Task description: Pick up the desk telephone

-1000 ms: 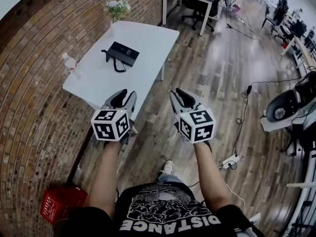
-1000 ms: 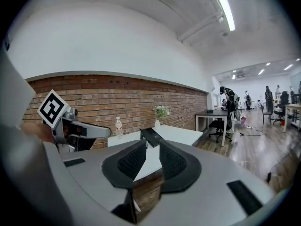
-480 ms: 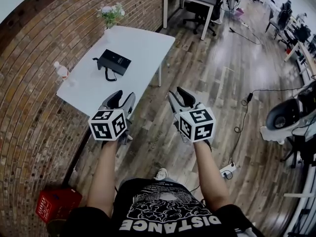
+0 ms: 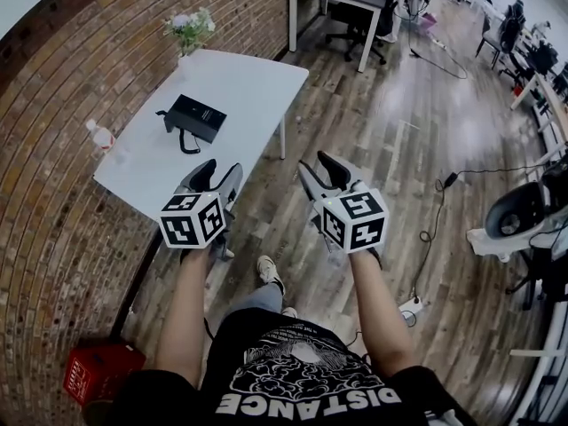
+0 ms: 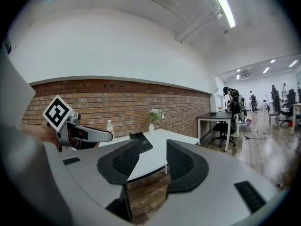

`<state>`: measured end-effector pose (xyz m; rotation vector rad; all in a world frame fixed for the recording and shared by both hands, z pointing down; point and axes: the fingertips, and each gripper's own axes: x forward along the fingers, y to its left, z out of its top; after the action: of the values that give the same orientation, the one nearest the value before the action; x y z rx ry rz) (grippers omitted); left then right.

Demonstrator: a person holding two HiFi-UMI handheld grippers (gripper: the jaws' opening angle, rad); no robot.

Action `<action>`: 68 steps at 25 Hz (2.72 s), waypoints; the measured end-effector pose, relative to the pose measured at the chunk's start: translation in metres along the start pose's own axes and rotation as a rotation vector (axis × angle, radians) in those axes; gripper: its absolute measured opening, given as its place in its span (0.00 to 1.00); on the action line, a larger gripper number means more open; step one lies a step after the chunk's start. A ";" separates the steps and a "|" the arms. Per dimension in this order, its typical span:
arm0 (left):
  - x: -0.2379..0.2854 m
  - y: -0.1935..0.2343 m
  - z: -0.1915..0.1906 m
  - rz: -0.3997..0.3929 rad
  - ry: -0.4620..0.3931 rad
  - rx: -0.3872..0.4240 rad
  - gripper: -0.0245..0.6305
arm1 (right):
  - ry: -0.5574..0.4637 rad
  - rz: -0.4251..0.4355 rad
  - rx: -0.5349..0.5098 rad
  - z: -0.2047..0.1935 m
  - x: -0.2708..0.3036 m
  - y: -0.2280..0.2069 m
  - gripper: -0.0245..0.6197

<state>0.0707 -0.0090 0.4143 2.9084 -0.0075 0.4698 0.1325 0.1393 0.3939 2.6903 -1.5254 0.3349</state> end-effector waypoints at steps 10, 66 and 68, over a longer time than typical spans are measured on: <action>0.065 0.049 0.009 0.028 0.004 -0.031 0.38 | 0.035 0.046 -0.020 -0.001 0.081 -0.027 0.30; 0.194 0.330 -0.041 0.504 -0.012 -0.681 0.41 | 0.578 0.994 -0.173 -0.079 0.485 0.054 0.40; 0.195 0.334 -0.045 0.532 -0.013 -0.699 0.41 | 0.606 1.031 -0.182 -0.087 0.491 0.059 0.41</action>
<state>0.2299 -0.3226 0.5804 2.1876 -0.7910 0.4134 0.3112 -0.2945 0.5727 1.2525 -2.3447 0.8510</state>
